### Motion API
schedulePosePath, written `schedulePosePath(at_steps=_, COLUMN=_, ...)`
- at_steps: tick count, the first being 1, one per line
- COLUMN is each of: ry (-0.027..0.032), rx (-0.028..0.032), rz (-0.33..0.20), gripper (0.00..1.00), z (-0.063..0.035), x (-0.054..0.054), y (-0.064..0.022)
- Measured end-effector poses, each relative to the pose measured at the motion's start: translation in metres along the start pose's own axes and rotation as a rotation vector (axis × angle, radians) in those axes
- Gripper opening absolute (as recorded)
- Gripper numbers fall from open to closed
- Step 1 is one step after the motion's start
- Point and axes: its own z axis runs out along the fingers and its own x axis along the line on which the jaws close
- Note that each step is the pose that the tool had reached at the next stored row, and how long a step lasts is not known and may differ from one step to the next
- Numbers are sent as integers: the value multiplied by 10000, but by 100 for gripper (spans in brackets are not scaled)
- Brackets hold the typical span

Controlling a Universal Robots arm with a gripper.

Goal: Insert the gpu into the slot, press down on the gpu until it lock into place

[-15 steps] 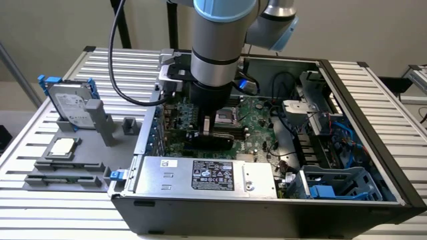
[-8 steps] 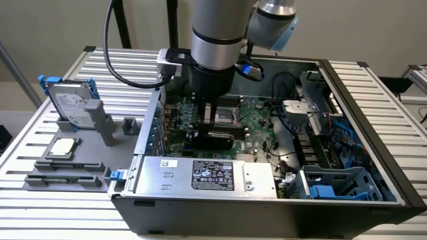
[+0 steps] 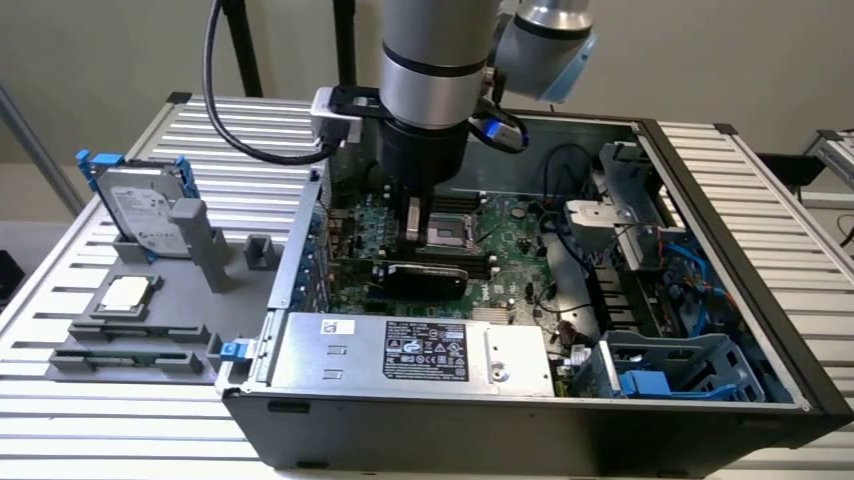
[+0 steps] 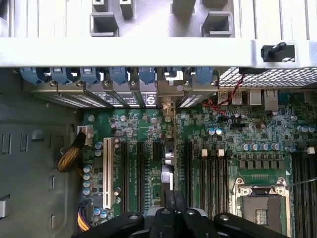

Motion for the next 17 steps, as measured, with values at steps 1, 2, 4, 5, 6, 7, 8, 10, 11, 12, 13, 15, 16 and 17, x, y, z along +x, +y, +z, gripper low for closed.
schedulePosePath(at_steps=1, ry=2, rx=0, rz=0, gripper=11, z=10, x=-8, y=4)
schedulePosePath(at_steps=2, ry=1, rx=1, rz=0, gripper=11, z=25, x=-13, y=9)
schedulePosePath(at_steps=4, ry=7, rx=5, rz=1, gripper=11, z=61, x=-25, y=23)
schedulePosePath(at_steps=5, ry=8, rx=9, rz=1, gripper=11, z=80, x=-34, y=32)
schedulePosePath(at_steps=6, ry=11, rx=14, rz=1, gripper=11, z=100, x=-42, y=42)
schedulePosePath(at_steps=7, ry=15, rx=16, rz=1, gripper=11, z=119, x=-47, y=48)
schedulePosePath(at_steps=8, ry=19, rx=17, rz=1, gripper=11, z=134, x=-50, y=50)
schedulePosePath(at_steps=10, ry=39, rx=19, rz=1, gripper=11, z=163, x=-51, y=49)
schedulePosePath(at_steps=11, ry=50, rx=20, rz=2, gripper=11, z=177, x=-51, y=49)
schedulePosePath(at_steps=12, ry=59, rx=20, rz=2, gripper=11, z=189, x=-52, y=50)
schedulePosePath(at_steps=13, ry=69, rx=20, rz=4, gripper=11, z=199, x=-53, y=50)
schedulePosePath(at_steps=15, ry=85, rx=19, rz=4, gripper=11, z=212, x=-53, y=50)
schedulePosePath(at_steps=16, ry=93, rx=16, rz=5, gripper=11, z=217, x=-54, y=51)
schedulePosePath(at_steps=17, ry=98, rx=16, rz=6, gripper=11, z=223, x=-54, y=53)
